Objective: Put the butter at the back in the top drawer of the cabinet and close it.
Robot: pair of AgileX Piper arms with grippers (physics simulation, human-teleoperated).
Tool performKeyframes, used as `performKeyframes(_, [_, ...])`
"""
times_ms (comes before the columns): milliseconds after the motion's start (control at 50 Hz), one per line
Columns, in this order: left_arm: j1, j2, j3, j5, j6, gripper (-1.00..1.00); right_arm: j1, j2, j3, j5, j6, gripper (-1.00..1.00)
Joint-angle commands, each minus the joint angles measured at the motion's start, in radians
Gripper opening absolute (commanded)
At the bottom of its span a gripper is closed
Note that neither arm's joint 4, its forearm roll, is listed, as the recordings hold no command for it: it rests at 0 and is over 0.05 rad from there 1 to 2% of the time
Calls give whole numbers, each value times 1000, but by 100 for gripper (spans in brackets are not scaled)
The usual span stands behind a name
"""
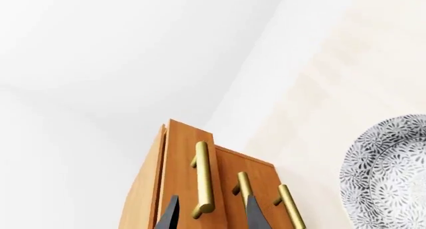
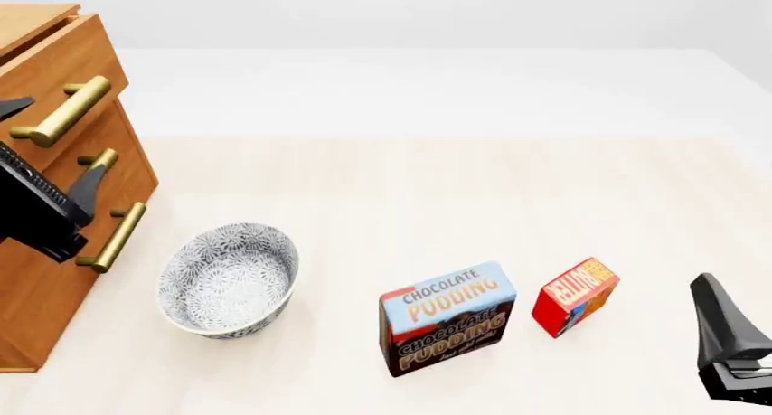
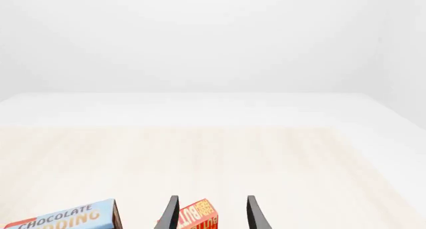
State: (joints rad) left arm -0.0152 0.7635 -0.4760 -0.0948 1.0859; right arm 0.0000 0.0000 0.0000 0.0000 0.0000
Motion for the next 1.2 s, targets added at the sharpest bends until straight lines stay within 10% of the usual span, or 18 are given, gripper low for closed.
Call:
performKeyframes(20, [19,47,-17,-12,44,100,0,0,0,0,0,100])
performKeyframes(1200, [128,180,-34,-101,105,100,0,0,0,0,0,100])
